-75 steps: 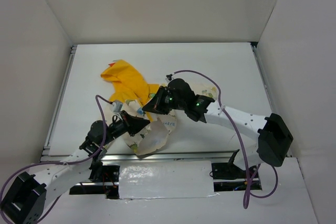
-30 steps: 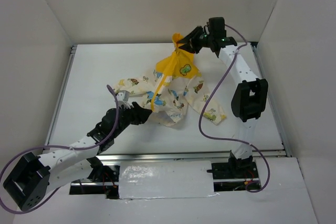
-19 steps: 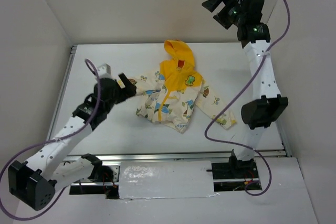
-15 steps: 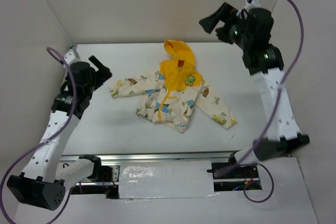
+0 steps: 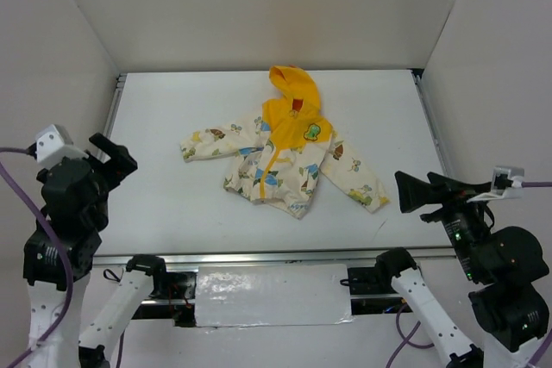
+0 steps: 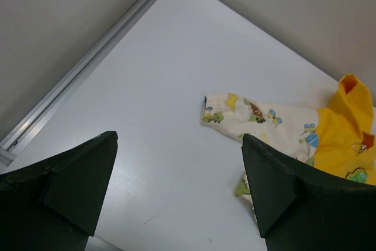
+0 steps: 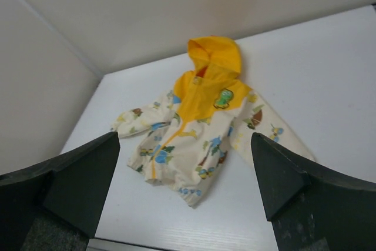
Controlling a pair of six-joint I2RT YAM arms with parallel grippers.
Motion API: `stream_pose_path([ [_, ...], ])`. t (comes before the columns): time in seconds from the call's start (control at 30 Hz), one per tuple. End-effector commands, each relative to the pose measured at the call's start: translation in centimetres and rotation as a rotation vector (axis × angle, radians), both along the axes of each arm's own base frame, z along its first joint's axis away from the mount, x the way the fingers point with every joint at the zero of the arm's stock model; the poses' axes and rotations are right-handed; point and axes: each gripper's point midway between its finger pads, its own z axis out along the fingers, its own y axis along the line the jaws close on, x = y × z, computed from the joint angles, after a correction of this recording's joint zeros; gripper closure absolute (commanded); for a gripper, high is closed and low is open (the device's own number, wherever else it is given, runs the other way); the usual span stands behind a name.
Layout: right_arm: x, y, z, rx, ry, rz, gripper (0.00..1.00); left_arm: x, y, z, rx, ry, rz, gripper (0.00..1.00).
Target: Zip up the jacket
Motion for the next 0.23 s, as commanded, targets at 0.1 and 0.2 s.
stream_pose_path([
  [0.1, -0.4, -2.2, -3.9, -0.11, 0.134, -0.091, 0.0, -2.6, 1.1, -3.9, 0.063, 0.13, 0.024, 0.01],
  [0.2, -0.1, -2.1, -3.8, -0.109, 0.136, -0.094, 0.0, -2.5, 1.1, -4.4, 0.062, 0.143, 0.028, 0.01],
])
